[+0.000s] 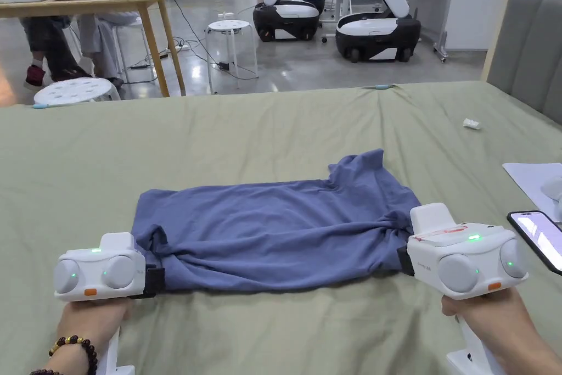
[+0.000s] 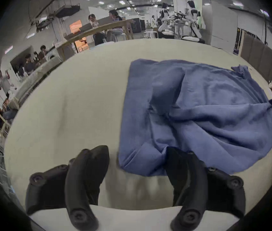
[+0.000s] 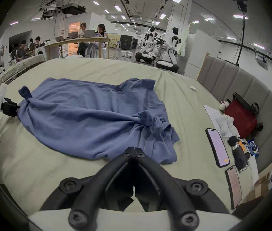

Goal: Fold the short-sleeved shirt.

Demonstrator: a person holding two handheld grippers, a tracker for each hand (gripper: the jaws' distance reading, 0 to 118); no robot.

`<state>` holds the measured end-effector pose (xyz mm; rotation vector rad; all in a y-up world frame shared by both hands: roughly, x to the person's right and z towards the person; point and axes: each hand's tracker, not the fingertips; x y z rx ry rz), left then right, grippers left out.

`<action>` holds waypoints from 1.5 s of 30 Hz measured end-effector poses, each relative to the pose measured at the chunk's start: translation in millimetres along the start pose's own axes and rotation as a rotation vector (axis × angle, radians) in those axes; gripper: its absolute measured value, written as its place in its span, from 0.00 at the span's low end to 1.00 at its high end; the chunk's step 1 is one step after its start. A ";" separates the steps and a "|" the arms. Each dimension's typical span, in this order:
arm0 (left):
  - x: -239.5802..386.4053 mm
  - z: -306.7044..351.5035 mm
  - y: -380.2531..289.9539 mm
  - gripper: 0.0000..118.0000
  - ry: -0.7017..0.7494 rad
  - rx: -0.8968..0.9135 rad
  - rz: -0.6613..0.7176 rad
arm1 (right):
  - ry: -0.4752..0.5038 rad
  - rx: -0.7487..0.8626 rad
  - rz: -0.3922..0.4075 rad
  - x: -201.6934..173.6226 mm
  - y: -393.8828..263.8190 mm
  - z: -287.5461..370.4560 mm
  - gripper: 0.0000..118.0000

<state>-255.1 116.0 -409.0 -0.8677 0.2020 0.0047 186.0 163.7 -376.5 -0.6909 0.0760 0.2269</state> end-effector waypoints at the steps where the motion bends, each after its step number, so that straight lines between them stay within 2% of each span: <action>1: 0.3 1.3 -1.9 0.59 0.018 0.013 -0.004 | -0.005 -0.006 0.000 1.3 -0.6 -2.2 0.00; 2: 2.1 4.2 -2.7 0.50 0.017 0.019 -0.015 | -0.010 -0.010 0.000 2.6 -0.9 -3.6 0.00; 3: 3.7 7.5 -3.0 0.32 -0.008 0.029 -0.029 | -0.016 -0.013 -0.002 4.0 -1.2 -4.3 0.00; 4: 8.7 13.0 -3.8 0.05 0.001 0.044 -0.033 | -0.019 -0.015 -0.005 6.3 -1.0 -5.5 0.00; 7: 21.4 16.2 -7.4 0.03 0.065 0.068 -0.155 | -0.026 -0.012 -0.013 11.9 -0.3 -2.4 0.00; 11: 7.8 16.6 -3.0 0.03 0.010 0.071 -0.043 | -0.029 0.007 -0.039 25.9 5.1 7.5 0.00; 14: 5.6 33.8 -1.7 0.03 -0.003 0.086 -0.048 | -0.023 0.013 -0.068 42.0 12.0 6.8 0.03; 15: 6.1 36.5 -1.6 0.03 -0.004 0.093 -0.053 | -0.012 0.008 -0.076 47.9 13.8 2.7 0.17; 16: 6.4 38.6 -1.3 0.03 -0.006 0.100 -0.058 | -0.005 -0.014 -0.079 52.1 16.1 -1.9 0.42; 17: 7.7 41.4 -1.1 0.03 -0.008 0.105 -0.061 | 0.003 -0.050 -0.091 56.9 16.9 -9.3 0.74; 18: 9.2 43.3 -1.3 0.03 -0.009 0.108 -0.061 | 0.014 -0.072 -0.096 60.0 16.4 -16.5 0.82; 21: 9.1 45.2 -0.5 0.03 -0.009 0.118 -0.062 | 0.027 -0.093 -0.111 67.5 13.3 -39.2 0.74; 23: 10.3 43.6 -0.8 0.03 -0.002 0.119 -0.068 | -0.018 -0.125 -0.104 67.9 11.0 -54.2 0.66; 25: 9.7 41.9 -1.1 0.03 -0.001 0.116 -0.073 | -0.030 -0.163 -0.100 69.2 7.8 -70.9 0.65; 29: 8.1 36.6 -3.8 0.03 0.002 0.108 -0.073 | 0.053 -0.229 -0.207 74.7 1.3 -101.1 0.62; 31: 9.2 34.4 -5.4 0.03 0.002 0.101 -0.073 | 0.057 -0.220 -0.183 69.6 1.3 -106.7 0.52; 33: 8.5 32.9 -7.1 0.03 0.004 0.098 -0.070 | 0.060 -0.213 -0.109 62.0 4.7 -101.0 0.34; 34: 9.5 32.3 -7.9 0.03 0.004 0.096 -0.068 | 0.034 -0.206 -0.060 58.8 6.3 -97.6 0.21; 35: 9.2 32.6 -9.4 0.03 0.005 0.096 -0.067 | 0.007 -0.210 -0.010 57.4 6.8 -95.1 0.05; 36: 8.9 33.2 -10.5 0.03 0.010 0.096 -0.067 | 0.034 -0.207 -0.053 56.4 6.0 -92.5 0.05; 37: 8.3 34.4 -11.9 0.03 0.017 0.096 -0.073 | 0.027 -0.212 -0.064 56.8 6.0 -90.3 0.05; 45: -3.1 64.0 -27.9 0.03 0.010 0.116 -0.084 | -0.049 -0.195 -0.040 59.4 -12.3 -48.8 0.05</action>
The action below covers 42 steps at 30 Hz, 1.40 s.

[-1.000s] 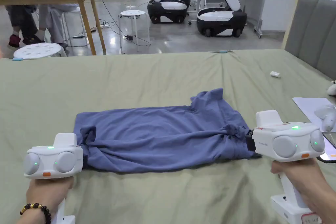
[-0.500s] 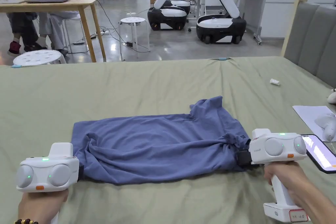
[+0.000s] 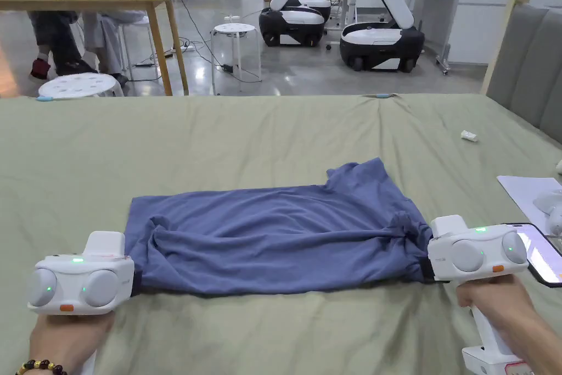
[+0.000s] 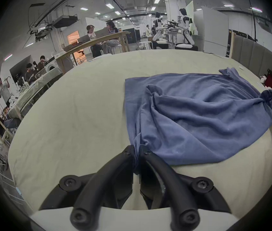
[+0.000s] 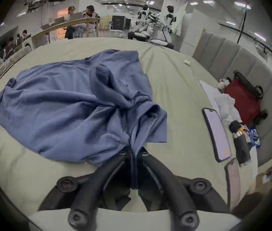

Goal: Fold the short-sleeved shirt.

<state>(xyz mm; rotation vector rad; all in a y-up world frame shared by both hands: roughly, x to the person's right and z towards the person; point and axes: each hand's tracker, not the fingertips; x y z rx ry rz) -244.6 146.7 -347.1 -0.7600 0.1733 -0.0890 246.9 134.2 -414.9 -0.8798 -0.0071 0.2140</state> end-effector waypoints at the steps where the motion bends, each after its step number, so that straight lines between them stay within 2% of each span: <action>1: -0.5 7.4 -4.4 0.03 -0.001 0.005 -0.004 | -0.027 0.007 0.005 -0.2 -7.2 8.4 0.05; 4: -2.0 29.8 -22.3 0.03 -0.012 0.016 -0.020 | -0.049 0.013 0.040 -1.7 -32.4 32.1 0.05; 13: -11.8 90.0 -89.5 0.03 -0.055 0.000 -0.002 | -0.033 0.004 0.006 3.5 -107.9 96.8 0.05; 24: -1.4 72.8 -107.9 0.05 -0.006 -0.009 0.001 | -0.072 -0.020 0.029 -8.8 -118.8 77.3 0.06; 25: -1.6 71.7 -108.2 0.06 -0.004 -0.009 0.003 | -0.075 -0.018 0.028 -8.8 -118.7 78.3 0.06; 26: -1.5 71.4 -107.3 0.13 0.000 -0.012 0.003 | -0.076 -0.017 0.028 -9.2 -118.7 79.6 0.09; 27: -1.1 71.6 -106.3 0.25 0.009 -0.014 0.002 | -0.082 -0.015 0.027 -10.3 -118.6 83.0 0.15; 28: -1.8 73.2 -104.8 0.45 0.032 -0.011 0.004 | -0.094 -0.011 0.018 -10.6 -118.1 86.6 0.30; 29: -3.3 77.4 -104.4 0.74 0.047 -0.005 0.009 | -0.107 -0.010 -0.002 -10.0 -117.7 91.0 0.58; 30: -6.5 80.4 -103.1 0.90 0.060 0.006 0.015 | -0.137 -0.007 -0.028 -9.0 -117.6 96.6 0.76; 31: -10.4 84.7 -101.6 0.97 0.062 0.034 0.028 | -0.162 0.007 -0.038 -7.8 -117.5 102.2 0.89; 32: -14.1 91.1 -99.2 0.96 0.043 0.063 0.032 | -0.158 0.028 -0.042 -6.6 -117.3 110.6 0.97; 36: -15.4 117.9 -85.1 0.97 0.014 0.132 0.025 | -0.155 0.112 -0.041 -12.5 -107.1 145.9 0.98; 39: -10.2 128.0 -73.1 0.95 0.004 0.148 0.036 | -0.152 0.172 0.023 -22.9 -90.6 156.3 0.96; 40: -8.1 127.4 -69.4 0.93 0.001 0.163 0.044 | -0.151 0.193 0.033 -27.3 -84.8 156.5 0.92; 42: -2.3 122.8 -63.1 0.71 0.007 0.176 0.043 | -0.151 0.207 0.025 -34.1 -74.2 152.5 0.69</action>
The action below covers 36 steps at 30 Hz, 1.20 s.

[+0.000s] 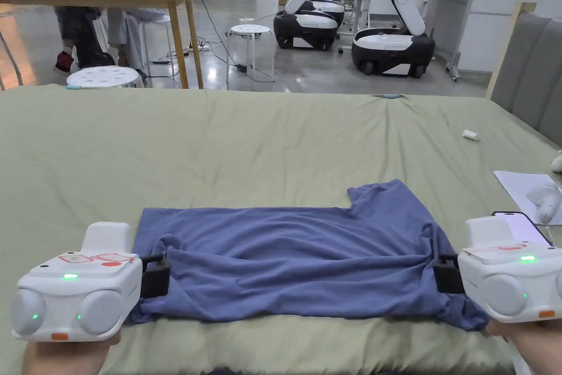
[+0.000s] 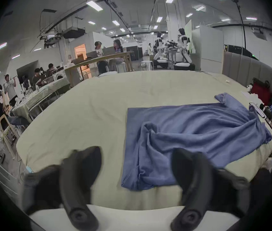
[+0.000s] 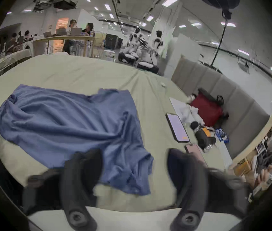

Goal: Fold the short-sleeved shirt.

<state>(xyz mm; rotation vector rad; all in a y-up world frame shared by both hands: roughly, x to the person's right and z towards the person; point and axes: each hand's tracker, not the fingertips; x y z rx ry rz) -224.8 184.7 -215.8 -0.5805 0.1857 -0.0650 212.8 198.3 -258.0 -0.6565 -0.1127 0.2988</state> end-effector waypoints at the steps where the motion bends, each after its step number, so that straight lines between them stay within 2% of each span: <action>1: 2.6 -4.0 2.0 0.59 0.008 -0.005 -0.007 | 0.016 0.008 -0.006 -2.2 4.8 -2.9 0.50; 2: 5.0 -8.2 2.8 0.36 0.011 -0.007 -0.006 | 0.041 0.018 -0.029 -4.0 7.6 -7.7 0.21; 3: 6.9 -10.5 2.6 0.19 0.013 -0.006 -0.003 | 0.047 0.020 -0.057 -5.5 8.9 -11.1 0.04; 4: 7.5 -14.5 2.4 0.03 0.016 -0.007 0.008 | 0.045 0.024 -0.072 -7.8 10.1 -13.8 0.00; 5: 7.2 -17.9 2.0 0.00 0.016 -0.011 0.012 | 0.056 0.028 -0.067 -8.3 10.9 -16.9 0.00; 12: 2.5 -42.2 19.7 0.00 0.021 -0.038 0.011 | 0.085 0.006 -0.037 -20.9 18.8 -28.3 0.00; 18: -0.4 -104.9 70.9 0.00 0.025 -0.117 0.037 | 0.111 0.009 -0.050 -31.5 29.9 -38.9 0.00; 19: 1.1 -115.2 79.1 0.04 0.026 -0.121 0.040 | 0.118 0.010 -0.048 -33.9 31.4 -40.8 0.00; 21: 0.5 -144.2 95.7 0.56 0.032 -0.160 0.059 | 0.132 0.010 -0.040 -39.4 33.9 -43.8 0.00; 22: -0.4 -159.6 102.5 0.75 0.029 -0.188 0.070 | 0.140 0.010 -0.032 -41.8 34.8 -46.6 0.00; 23: 2.3 -172.3 108.7 0.82 0.038 -0.215 0.087 | 0.144 0.007 -0.027 -44.0 35.5 -49.8 0.00; 25: 4.1 -196.1 112.3 0.84 0.075 -0.217 0.088 | 0.160 0.003 -0.020 -47.5 35.3 -57.3 0.00; 28: 8.6 -223.9 108.7 0.77 0.078 -0.299 0.046 | 0.173 -0.012 -0.024 -51.1 34.5 -67.8 0.00; 31: 14.3 -241.1 93.3 0.77 0.100 -0.336 0.006 | 0.179 -0.023 -0.019 -54.6 32.5 -76.0 0.00; 34: 12.7 -250.3 81.4 0.76 0.077 -0.341 0.032 | 0.185 -0.036 -0.009 -56.5 32.2 -81.3 0.00; 36: 10.4 -249.7 80.2 0.71 0.073 -0.339 0.084 | 0.184 -0.037 -0.012 -55.4 31.9 -81.2 0.00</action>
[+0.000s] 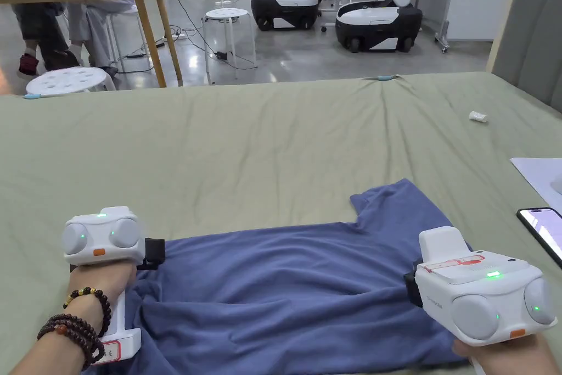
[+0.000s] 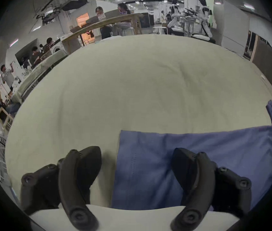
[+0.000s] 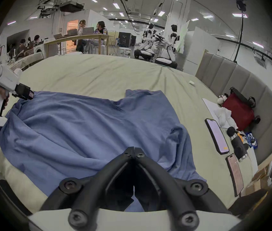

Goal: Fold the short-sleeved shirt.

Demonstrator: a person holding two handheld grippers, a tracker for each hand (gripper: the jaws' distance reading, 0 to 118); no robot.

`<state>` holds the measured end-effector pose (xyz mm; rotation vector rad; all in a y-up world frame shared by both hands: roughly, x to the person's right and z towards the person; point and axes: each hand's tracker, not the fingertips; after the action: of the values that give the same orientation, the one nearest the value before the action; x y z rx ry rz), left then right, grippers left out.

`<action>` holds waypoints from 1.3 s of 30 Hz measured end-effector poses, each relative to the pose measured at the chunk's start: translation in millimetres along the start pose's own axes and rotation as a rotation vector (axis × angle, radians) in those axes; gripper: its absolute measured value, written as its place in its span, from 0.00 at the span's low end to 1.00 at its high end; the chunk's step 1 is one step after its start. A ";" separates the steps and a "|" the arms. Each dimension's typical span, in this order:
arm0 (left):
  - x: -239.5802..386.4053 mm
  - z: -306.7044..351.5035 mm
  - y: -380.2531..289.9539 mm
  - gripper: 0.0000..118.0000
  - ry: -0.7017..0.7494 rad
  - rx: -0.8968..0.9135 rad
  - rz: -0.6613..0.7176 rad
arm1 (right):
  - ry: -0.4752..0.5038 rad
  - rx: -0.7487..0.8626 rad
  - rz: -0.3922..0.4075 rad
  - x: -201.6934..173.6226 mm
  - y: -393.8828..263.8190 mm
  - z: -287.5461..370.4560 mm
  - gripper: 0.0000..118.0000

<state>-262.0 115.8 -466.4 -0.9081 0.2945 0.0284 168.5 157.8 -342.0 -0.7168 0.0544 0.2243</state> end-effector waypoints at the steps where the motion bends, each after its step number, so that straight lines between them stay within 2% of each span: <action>1: -0.2 3.2 0.5 0.64 -0.022 -0.003 0.024 | -0.002 0.000 -0.001 0.0 0.8 0.9 0.00; 2: 1.1 7.7 1.7 0.48 -0.024 -0.001 0.018 | -0.003 0.000 -0.003 0.6 1.0 1.6 0.00; 3: 3.5 12.7 3.1 0.26 -0.023 0.006 0.008 | -0.005 0.001 -0.005 1.4 1.3 2.4 0.00; 4: 8.6 19.5 3.2 0.01 -0.017 0.032 -0.032 | -0.007 0.002 -0.007 2.4 1.7 3.6 0.00; 7: 16.6 31.1 1.8 0.02 -0.003 0.046 -0.079 | -0.011 0.010 -0.022 6.9 5.6 7.6 0.00; 11: 13.5 43.6 -0.4 0.02 -0.027 0.063 -0.042 | 0.005 0.043 -0.036 24.3 29.1 14.6 0.00; 15: 23.2 50.5 -3.2 0.02 0.017 0.098 -0.091 | -0.076 0.054 -0.030 49.4 79.2 -8.6 0.00; 16: 25.9 51.9 -2.9 0.02 0.019 0.098 -0.089 | -0.060 0.041 -0.046 57.6 92.6 -21.6 0.02; 18: 29.7 53.5 -1.9 0.02 0.022 0.099 -0.084 | -0.011 0.003 -0.123 70.1 111.8 -45.1 0.12; 19: 32.9 51.9 -0.4 0.02 0.029 0.096 -0.087 | -0.009 -0.024 -0.136 74.6 119.9 -58.1 0.18; 20: 35.5 51.7 0.0 0.02 0.042 0.095 -0.096 | 0.014 -0.075 -0.132 78.2 126.7 -72.2 0.47; 21: 37.2 51.6 0.1 0.02 0.048 0.097 -0.100 | 0.035 -0.120 -0.136 81.0 130.8 -83.7 0.61; 22: 38.3 49.6 0.9 0.02 0.054 0.099 -0.103 | 0.045 -0.163 -0.159 85.4 132.4 -100.8 0.62; 24: 38.2 47.0 1.4 0.02 0.061 0.092 -0.095 | -0.013 -0.234 -0.163 90.5 131.3 -127.7 0.60; 28: 35.5 39.4 -0.7 0.02 0.058 0.083 -0.086 | -0.065 -0.334 -0.158 98.4 118.2 -165.4 0.59; 33: 32.6 35.9 -1.4 0.02 0.058 0.082 -0.075 | -0.034 -0.359 -0.230 100.9 95.7 -183.5 0.57; 34: 32.7 35.3 -1.2 0.02 0.056 0.080 -0.078 | -0.046 -0.350 -0.222 96.2 95.2 -180.1 0.53; 35: 33.5 34.7 -1.7 0.02 0.056 0.079 -0.080 | -0.059 -0.340 -0.199 90.3 96.8 -175.4 0.39; 36: 34.3 34.2 -1.8 0.02 0.060 0.080 -0.082 | -0.068 -0.317 -0.146 83.0 99.5 -170.3 0.22; 37: 35.2 33.8 -2.0 0.02 0.063 0.082 -0.087 | -0.103 -0.305 -0.111 76.2 100.6 -167.4 0.00; 39: 37.7 34.3 -4.2 0.02 0.069 0.086 -0.095 | -0.187 -0.298 -0.037 63.5 98.1 -162.7 0.00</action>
<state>-217.0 136.2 -453.2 -0.8382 0.3141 -0.1023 213.0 134.5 -536.0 -0.9888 -0.1734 0.2657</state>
